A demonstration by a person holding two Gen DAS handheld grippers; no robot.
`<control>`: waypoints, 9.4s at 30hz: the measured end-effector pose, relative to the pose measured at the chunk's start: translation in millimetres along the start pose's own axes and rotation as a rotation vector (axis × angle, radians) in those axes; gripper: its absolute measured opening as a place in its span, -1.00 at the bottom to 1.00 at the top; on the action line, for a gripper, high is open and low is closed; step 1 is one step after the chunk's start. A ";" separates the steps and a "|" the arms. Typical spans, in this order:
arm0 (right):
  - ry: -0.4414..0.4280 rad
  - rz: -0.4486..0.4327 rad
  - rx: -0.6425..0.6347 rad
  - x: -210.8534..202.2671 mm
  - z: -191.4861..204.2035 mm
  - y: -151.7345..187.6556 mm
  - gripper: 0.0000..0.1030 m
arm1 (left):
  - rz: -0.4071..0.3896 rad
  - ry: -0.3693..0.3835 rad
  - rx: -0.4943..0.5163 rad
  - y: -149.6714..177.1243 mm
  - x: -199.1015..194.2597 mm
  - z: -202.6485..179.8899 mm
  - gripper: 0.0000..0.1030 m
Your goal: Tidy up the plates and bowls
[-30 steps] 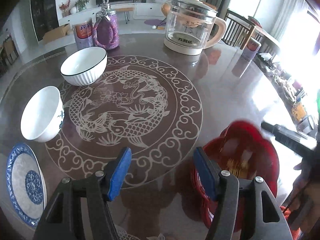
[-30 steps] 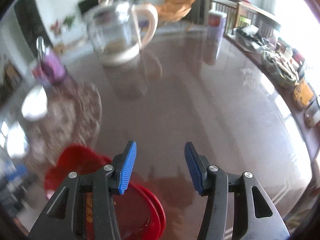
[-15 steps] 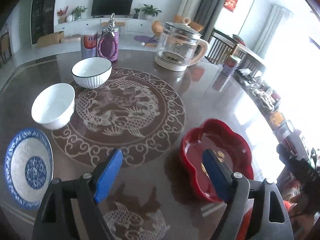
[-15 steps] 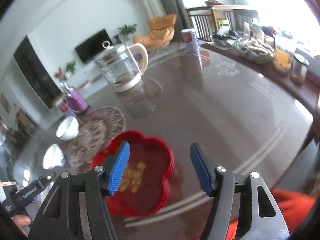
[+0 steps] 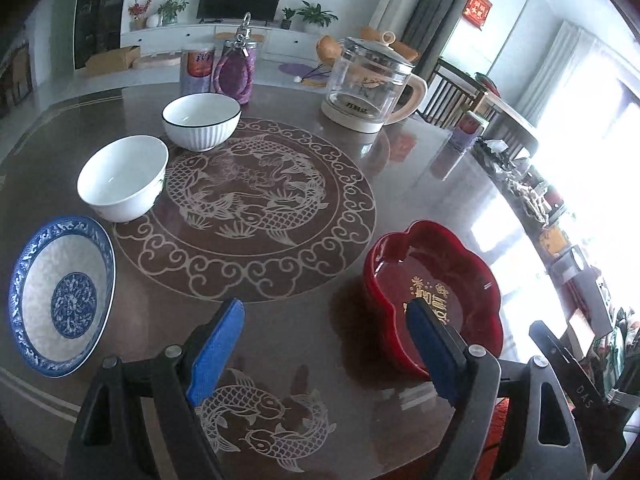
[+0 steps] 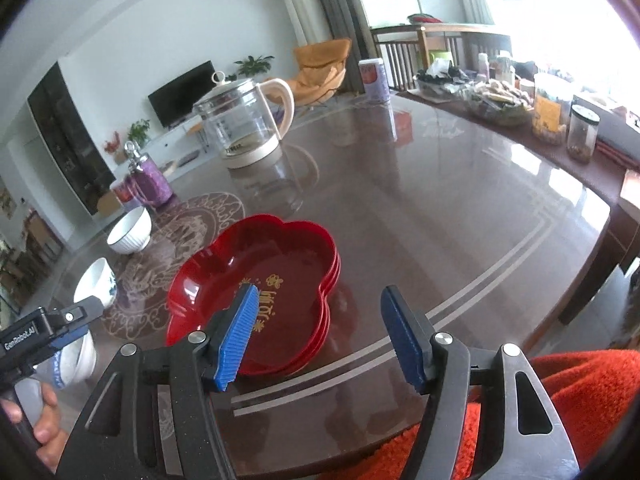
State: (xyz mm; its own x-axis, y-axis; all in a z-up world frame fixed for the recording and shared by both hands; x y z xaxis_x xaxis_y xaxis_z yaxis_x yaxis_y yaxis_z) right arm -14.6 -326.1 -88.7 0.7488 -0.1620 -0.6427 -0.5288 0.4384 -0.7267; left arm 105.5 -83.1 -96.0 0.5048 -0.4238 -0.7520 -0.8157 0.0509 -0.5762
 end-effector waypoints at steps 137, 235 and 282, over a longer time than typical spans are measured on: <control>-0.097 -0.101 -0.206 43.4 67.3 1.4 0.38 | -0.070 -0.157 -0.013 8.5 39.8 39.6 0.67; -0.573 0.554 -0.365 150.0 344.8 106.3 0.03 | 0.052 -0.302 -0.271 8.8 -9.6 281.0 0.19; -0.316 0.324 -0.020 149.3 127.0 30.8 -0.73 | 0.129 0.007 -0.030 -29.6 113.5 54.8 -0.62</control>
State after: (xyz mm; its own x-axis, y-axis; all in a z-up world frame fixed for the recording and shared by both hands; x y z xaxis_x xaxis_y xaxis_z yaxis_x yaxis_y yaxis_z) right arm 131.7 -224.5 -176.2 0.6267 0.2597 -0.7347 -0.7614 0.4047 -0.5065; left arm 202.5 -83.2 -181.9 0.3929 -0.4219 -0.8171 -0.8821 0.0781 -0.4645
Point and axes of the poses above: each gripper's, at about its wrist camera, not at the fingertips, and x roughly the way its jaws point, z to its left, y to its underside, the point moved 5 cm from there along x, roughly the way its jaws point, and after that the axes turned 2 degrees about -x, right-handed, at the moved point
